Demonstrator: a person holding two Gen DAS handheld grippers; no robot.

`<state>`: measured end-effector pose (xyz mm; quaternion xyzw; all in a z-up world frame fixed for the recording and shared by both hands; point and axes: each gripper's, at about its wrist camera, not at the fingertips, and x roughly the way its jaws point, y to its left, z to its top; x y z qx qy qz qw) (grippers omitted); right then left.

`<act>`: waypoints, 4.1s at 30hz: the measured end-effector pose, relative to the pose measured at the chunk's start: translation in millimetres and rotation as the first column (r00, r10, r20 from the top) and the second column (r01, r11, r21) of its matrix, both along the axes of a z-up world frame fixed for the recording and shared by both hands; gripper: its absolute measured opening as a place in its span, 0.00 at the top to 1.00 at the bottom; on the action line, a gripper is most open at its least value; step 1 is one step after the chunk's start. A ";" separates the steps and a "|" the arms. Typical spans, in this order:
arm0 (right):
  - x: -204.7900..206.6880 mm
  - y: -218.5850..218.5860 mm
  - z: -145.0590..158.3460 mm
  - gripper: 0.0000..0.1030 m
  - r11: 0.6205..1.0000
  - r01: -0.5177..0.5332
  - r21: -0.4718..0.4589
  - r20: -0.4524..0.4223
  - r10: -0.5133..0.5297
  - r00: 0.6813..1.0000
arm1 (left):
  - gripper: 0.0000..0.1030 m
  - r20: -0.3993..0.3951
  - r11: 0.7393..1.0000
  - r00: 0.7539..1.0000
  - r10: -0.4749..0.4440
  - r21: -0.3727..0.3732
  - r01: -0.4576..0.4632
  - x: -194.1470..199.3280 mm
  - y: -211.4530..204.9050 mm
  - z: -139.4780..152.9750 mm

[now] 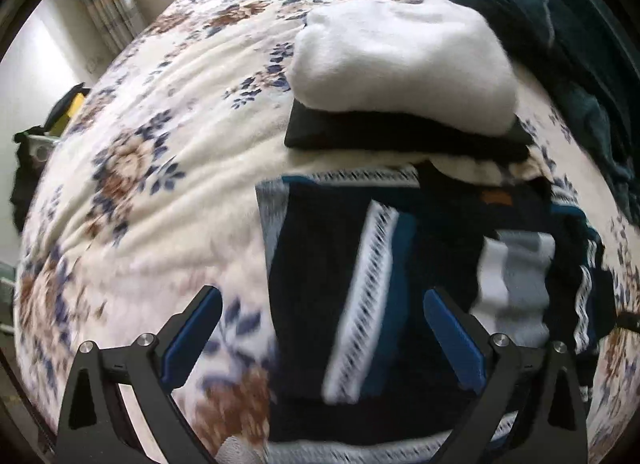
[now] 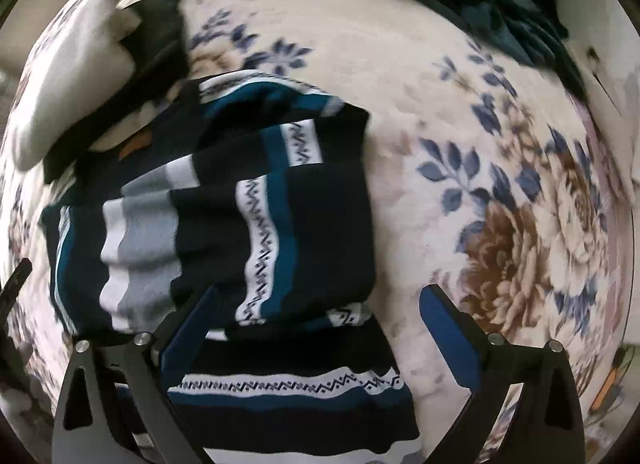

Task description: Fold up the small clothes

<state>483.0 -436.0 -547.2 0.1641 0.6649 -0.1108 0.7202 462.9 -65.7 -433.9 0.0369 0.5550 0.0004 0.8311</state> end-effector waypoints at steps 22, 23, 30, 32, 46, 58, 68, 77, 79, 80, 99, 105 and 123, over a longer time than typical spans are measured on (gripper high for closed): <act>-70.1 -181.7 -18.5 0.43 0.864 -0.256 0.434 0.022 0.274 0.961 | 0.00 -0.458 0.987 0.878 -0.140 -0.134 0.087 -351.5 -311.1 -110.6; -62.2 -183.2 -26.1 0.42 0.856 -0.259 0.448 0.035 0.273 0.962 | 0.01 -0.459 0.986 0.877 -0.142 -0.140 0.087 -353.9 -315.3 -117.6; 31.3 -171.5 -90.4 0.42 0.767 -0.167 0.619 0.062 0.164 0.984 | 0.96 -0.334 0.983 0.938 -0.096 -0.182 0.036 -340.2 -295.8 -109.6; 58.7 -167.7 -104.9 0.42 0.753 -0.123 0.647 0.051 0.118 0.992 | 0.96 -0.322 0.981 0.943 -0.087 -0.191 0.025 -337.1 -288.0 -104.8; 105.2 -124.5 -77.3 0.92 0.760 -0.171 0.627 0.114 0.127 0.985 | 0.97 -0.217 0.954 0.973 0.079 -0.268 -0.137 -349.8 -235.6 -30.2; 120.8 -66.4 -2.2 0.93 0.807 -0.323 0.494 0.153 0.285 0.946 | 0.97 -0.135 0.868 0.931 0.338 -0.338 -0.364 -349.9 -117.0 18.8; 164.2 127.1 72.9 0.93 0.795 -0.491 0.356 0.191 0.453 0.871 | 0.97 -0.156 0.780 0.856 0.492 -0.358 -0.513 -352.1 37.5 -1.6; 202.0 315.0 25.1 0.93 0.797 -0.562 0.222 0.092 0.557 0.826 | 0.97 -0.254 0.683 0.804 0.537 -0.428 -0.591 -351.8 138.0 -55.9; 205.0 337.2 14.3 0.93 0.803 -0.559 0.206 0.078 0.556 0.828 | 0.97 -0.284 0.660 0.795 0.536 -0.446 -0.605 -352.7 150.9 -68.4; 206.1 347.2 8.9 0.93 0.806 -0.558 0.198 0.071 0.556 0.828 | 0.97 -0.293 0.654 0.793 0.534 -0.451 -0.607 -352.9 155.3 -72.6; -17.0 280.7 25.7 0.33 0.713 -0.578 0.398 0.002 0.629 0.777 | 0.30 -0.406 0.676 0.809 0.426 -0.452 -0.583 -375.4 171.2 -101.5; -184.5 210.2 -58.7 0.33 0.809 -0.358 0.466 -0.291 0.523 0.801 | 0.35 -0.394 0.666 0.788 0.473 -0.425 -0.612 -380.3 159.8 -101.9; -261.2 182.7 -60.4 0.39 0.837 -0.219 0.502 -0.265 0.389 0.882 | 0.35 -0.318 0.794 0.884 0.344 -0.404 -0.454 -307.5 166.2 -10.0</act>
